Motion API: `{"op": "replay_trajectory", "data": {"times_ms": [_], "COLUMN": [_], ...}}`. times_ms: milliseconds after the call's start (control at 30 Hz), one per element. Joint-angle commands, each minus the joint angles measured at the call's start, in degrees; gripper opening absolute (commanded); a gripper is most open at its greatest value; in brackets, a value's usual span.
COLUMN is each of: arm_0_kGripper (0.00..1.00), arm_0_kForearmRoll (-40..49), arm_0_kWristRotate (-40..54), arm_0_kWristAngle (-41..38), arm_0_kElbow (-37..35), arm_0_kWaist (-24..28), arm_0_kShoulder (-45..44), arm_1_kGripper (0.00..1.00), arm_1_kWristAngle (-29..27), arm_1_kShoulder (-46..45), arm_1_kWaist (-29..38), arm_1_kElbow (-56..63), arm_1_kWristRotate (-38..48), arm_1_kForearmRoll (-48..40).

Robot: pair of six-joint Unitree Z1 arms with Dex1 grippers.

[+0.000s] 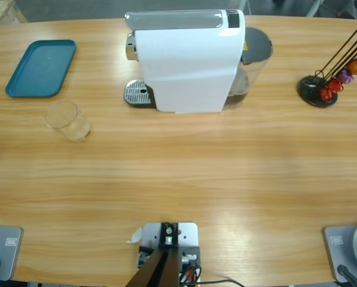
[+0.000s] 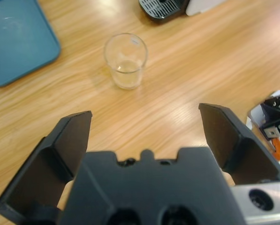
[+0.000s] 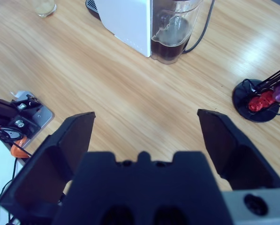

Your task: Pour coffee

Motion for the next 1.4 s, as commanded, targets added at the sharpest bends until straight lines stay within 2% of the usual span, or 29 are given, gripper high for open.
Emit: {"op": "replay_trajectory", "data": {"times_ms": [33, 133, 233, 333, 467, 567, 733, 933, 1067, 1133, 1233, 1400], "arm_0_kGripper": [1.0, 1.0, 1.0, 1.0, 1.0, 1.0, 0.998, 0.977, 0.989, 0.933, 0.959, 0.997], "arm_0_kForearmRoll": [-5.09, -12.91, -16.83, -17.99, -17.97, -18.69, -18.96, -22.4, -22.38, -22.4, -22.4, -22.6], "arm_0_kWristRotate": [1.41, 0.9, 0.79, 0.53, -5.27, -8.82, -27.3, -38.57, -40.45, -40.96, -41.05, -40.27], "arm_0_kWristAngle": [0.34, 0.27, 0.32, -0.19, -7.92, -8.85, -9.89, -21.09, -24.81, -27.92, -32.14, -31.9], "arm_0_kElbow": [-0.46, 2.63, 2.3, -2.24, -9.64, -13.59, -18.55, -25.74, -29.4, -30.28, -31.45, -31.86], "arm_0_kWaist": [-1.81, -1.79, -1.82, -1.73, -1.73, -1.73, 2.55, 8.57, 8.81, 8.81, 8.81, 8.81], "arm_0_kShoulder": [7.17, 10.38, 11.86, 15.97, 25.52, 30.69, 36.47, 45.56, 49.76, 52.08, 54.87, 56.05], "arm_1_kGripper": [1.0, 1.0, 1.0, 1.0, 1.0, 1.0, 1.0, 1.0, 1.0, 1.0, 1.0, 1.0], "arm_1_kWristAngle": [-0.5, -0.48, -0.48, -0.57, -0.57, -0.57, -0.66, -0.66, -0.66, -0.66, -0.66, -0.66], "arm_1_kShoulder": [2.27, 2.82, 2.8, 3.47, 3.82, 3.48, 3.61, 3.56, 3.17, 2.92, 2.36, 1.8], "arm_1_kWaist": [-0.23, -0.23, -0.23, -0.23, -0.23, -0.23, -0.23, -0.23, -0.23, -0.23, -0.23, -0.23], "arm_1_kElbow": [1.33, 1.24, 1.24, 1.12, 1.03, 1.07, 1.07, 1.07, 1.15, 1.15, 1.24, 1.42], "arm_1_kWristRotate": [0.26, 0.26, 0.26, 0.26, 0.26, 0.26, 0.26, 0.26, 0.27, 0.27, 0.33, 0.31], "arm_1_kForearmRoll": [-0.47, -0.43, -0.43, -0.38, -0.34, -0.41, -0.34, -0.25, -0.25, -0.25, -0.34, -0.43]}}
